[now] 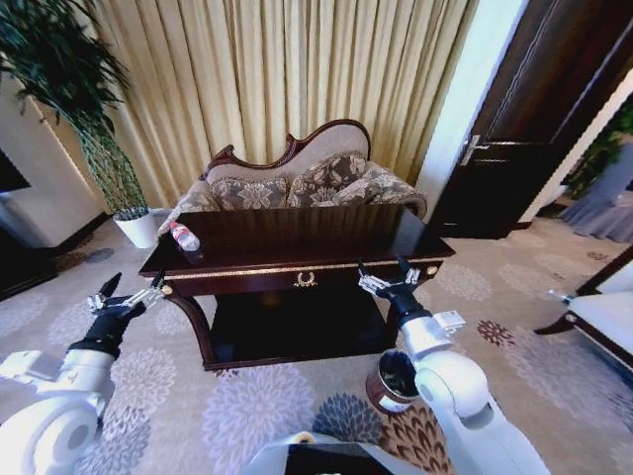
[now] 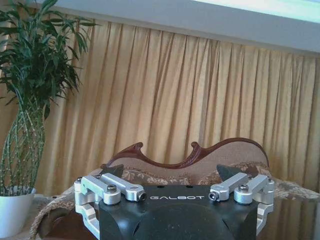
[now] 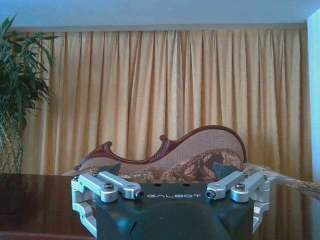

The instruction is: Move to the front of the table and place the trash on the table into the trash bin.

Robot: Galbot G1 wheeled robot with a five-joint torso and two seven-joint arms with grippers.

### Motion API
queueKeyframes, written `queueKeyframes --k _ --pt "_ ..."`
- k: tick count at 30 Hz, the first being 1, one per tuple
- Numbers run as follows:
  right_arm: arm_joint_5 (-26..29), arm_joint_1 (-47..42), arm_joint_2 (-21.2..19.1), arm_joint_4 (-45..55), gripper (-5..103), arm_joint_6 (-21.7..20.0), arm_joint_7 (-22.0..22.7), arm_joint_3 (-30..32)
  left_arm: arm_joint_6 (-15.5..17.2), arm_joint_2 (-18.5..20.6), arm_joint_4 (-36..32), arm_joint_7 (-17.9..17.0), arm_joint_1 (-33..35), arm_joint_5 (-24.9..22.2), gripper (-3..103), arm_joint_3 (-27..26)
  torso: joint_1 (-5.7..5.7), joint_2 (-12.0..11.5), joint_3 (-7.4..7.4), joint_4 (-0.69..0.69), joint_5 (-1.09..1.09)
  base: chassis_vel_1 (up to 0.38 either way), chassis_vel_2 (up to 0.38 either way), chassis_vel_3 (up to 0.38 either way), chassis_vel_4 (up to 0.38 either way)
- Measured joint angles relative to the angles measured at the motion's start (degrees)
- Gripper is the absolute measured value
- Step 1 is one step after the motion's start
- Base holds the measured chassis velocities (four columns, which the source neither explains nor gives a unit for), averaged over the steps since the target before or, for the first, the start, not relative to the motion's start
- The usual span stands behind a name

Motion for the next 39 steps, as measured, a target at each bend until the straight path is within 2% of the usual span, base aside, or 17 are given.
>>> queueKeyframes --k 11,22,39 --pt "-1.1 -0.5 -0.1 0.3 100 0.7 0.0 -2.1 0.0 0.0 0.0 0.0 -0.1 0.0 100 0.1 0.03 0.0 0.01 -0.01 0.0 -0.16 0.158 0.147 -0.154" --pt "-1.6 -0.7 0.3 0.0 100 0.5 -1.2 -2.6 -0.3 -0.4 0.4 0.1 0.2 0.0 100 -0.3 -0.03 0.0 -0.02 0.0 0.01 0.0 0.0 0.0 0.0" --pt "-2.2 -1.6 0.8 -0.3 100 1.6 -0.3 -3.0 0.1 -0.7 -0.1 -0.7 -0.6 1.1 100 0.7 0.03 0.0 0.0 -0.01 0.0 -0.058 0.064 0.064 -0.068"
